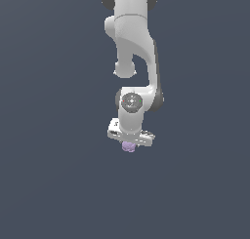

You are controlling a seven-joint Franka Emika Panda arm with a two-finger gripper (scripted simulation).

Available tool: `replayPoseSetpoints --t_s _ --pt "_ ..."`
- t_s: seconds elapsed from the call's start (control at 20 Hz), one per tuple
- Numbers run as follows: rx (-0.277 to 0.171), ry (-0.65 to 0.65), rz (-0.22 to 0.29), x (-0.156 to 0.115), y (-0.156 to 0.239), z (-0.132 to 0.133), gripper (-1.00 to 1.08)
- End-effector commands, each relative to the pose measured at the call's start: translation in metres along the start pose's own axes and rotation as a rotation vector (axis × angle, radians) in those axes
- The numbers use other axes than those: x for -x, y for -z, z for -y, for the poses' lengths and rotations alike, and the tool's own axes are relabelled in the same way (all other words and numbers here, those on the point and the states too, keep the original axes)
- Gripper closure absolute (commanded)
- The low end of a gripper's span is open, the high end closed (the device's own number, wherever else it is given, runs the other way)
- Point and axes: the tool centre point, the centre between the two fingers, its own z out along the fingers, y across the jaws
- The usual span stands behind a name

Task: Pick up the object and move it to a goal position.

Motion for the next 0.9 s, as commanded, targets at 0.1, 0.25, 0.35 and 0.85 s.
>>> replayPoseSetpoints --t_s 0.1,0.25,0.35,0.85 --pt "0.0 0.0 0.0 0.0 0.0 0.0 1.08" --pt "0.0 0.0 0.0 0.0 0.0 0.0 1.08" --pt "0.0 0.0 0.0 0.0 0.0 0.0 1.08" --pt "0.0 0.0 0.0 0.023 0.018 0.018 1.08"
